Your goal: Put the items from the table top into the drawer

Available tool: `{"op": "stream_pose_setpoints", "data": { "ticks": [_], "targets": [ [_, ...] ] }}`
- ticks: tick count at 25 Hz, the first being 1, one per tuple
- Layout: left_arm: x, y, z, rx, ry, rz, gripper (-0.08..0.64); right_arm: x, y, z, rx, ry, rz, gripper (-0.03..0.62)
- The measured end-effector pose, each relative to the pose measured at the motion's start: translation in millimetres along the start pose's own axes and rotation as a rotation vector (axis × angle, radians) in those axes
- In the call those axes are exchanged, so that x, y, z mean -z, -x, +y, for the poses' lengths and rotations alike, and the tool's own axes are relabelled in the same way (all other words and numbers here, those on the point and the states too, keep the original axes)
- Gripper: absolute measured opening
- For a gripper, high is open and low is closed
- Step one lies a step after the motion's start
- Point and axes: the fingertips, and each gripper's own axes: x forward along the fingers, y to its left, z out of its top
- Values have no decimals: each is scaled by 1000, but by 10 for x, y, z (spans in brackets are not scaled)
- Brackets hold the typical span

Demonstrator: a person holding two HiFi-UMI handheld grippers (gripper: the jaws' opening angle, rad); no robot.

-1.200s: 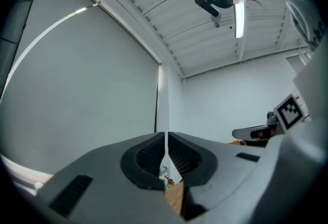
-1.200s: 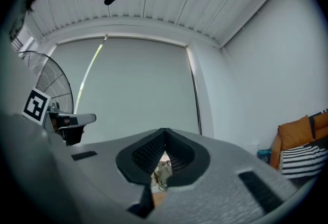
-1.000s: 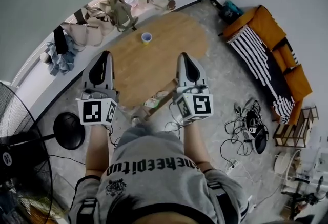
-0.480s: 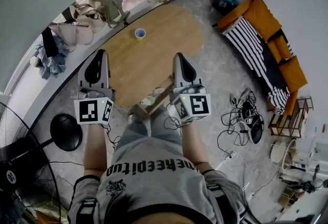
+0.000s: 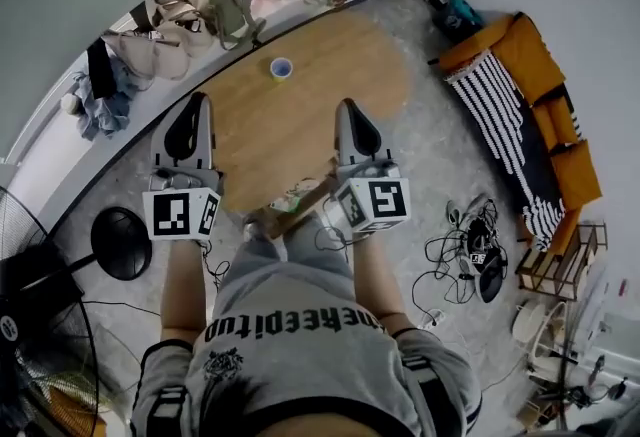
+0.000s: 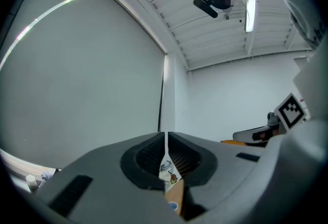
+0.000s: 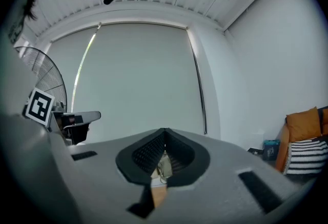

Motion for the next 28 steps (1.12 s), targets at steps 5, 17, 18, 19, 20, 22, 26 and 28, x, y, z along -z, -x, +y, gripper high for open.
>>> {"op": "stream_pose_setpoints", "data": {
  "ticks": [5, 17, 18, 19, 20, 22, 26, 28],
  "targets": [
    [21, -232, 43, -67, -7, -5, 20, 53, -349, -152, -76, 4, 29, 3],
    [434, -636, 94, -227, 2, 38, 20, 800, -1112, -505, -248, 4, 227, 5],
    [484, -650, 97, -238, 4, 45, 20, 895, -1157, -521, -260, 0, 248, 5],
    [532, -661, 101, -249, 5, 51, 20, 992, -1200, -534, -273, -3, 269, 5],
    [579, -672, 107, -260, 7, 57, 20, 1092, -1243, -544, -284, -7, 292, 5],
    [675, -696, 122, -277, 11, 66, 20, 1295, -1331, -558, -306, -15, 335, 5],
    [871, -737, 120, -302, 17, 88, 20, 1703, -1464, -599, -337, -34, 411, 7],
    [968, -749, 108, -311, 20, 100, 20, 1924, -1510, -619, -350, -48, 453, 12]
  ]
}}
